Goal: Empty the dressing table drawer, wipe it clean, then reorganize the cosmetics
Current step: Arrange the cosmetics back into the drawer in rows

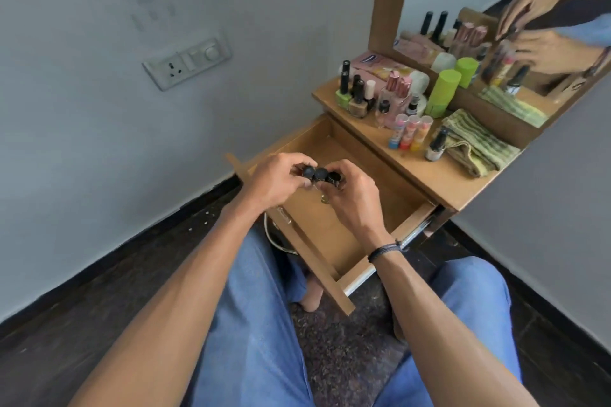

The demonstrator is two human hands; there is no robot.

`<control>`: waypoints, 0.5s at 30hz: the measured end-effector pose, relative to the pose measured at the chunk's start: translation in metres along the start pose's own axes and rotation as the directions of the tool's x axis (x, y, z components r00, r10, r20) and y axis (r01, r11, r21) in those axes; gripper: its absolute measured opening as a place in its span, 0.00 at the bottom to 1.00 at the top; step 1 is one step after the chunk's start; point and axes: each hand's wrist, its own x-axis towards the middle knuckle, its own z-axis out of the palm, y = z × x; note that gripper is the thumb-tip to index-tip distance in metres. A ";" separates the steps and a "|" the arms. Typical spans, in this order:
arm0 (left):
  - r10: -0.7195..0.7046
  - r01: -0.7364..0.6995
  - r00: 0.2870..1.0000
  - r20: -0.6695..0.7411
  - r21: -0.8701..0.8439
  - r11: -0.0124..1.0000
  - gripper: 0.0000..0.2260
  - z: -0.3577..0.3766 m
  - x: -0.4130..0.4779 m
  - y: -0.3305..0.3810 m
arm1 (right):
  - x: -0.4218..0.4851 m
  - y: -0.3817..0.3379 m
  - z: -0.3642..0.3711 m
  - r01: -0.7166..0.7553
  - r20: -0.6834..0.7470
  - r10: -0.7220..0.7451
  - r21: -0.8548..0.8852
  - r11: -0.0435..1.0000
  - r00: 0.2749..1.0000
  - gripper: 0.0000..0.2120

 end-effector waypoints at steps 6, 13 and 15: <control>-0.073 0.061 0.993 0.092 0.132 0.989 0.18 -0.017 0.022 -0.050 | 0.017 -0.011 0.057 -0.097 0.129 0.088 0.059 0.994 0.988 0.10; -0.043 -0.006 0.989 0.138 0.335 0.942 0.16 -0.023 0.038 -0.069 | 0.031 -0.014 0.085 -0.112 0.183 0.113 -0.016 0.994 0.977 0.10; -0.010 -0.053 0.987 0.159 0.387 0.920 0.16 -0.025 0.038 -0.067 | 0.033 -0.013 0.090 -0.104 0.192 0.110 -0.045 0.994 0.975 0.11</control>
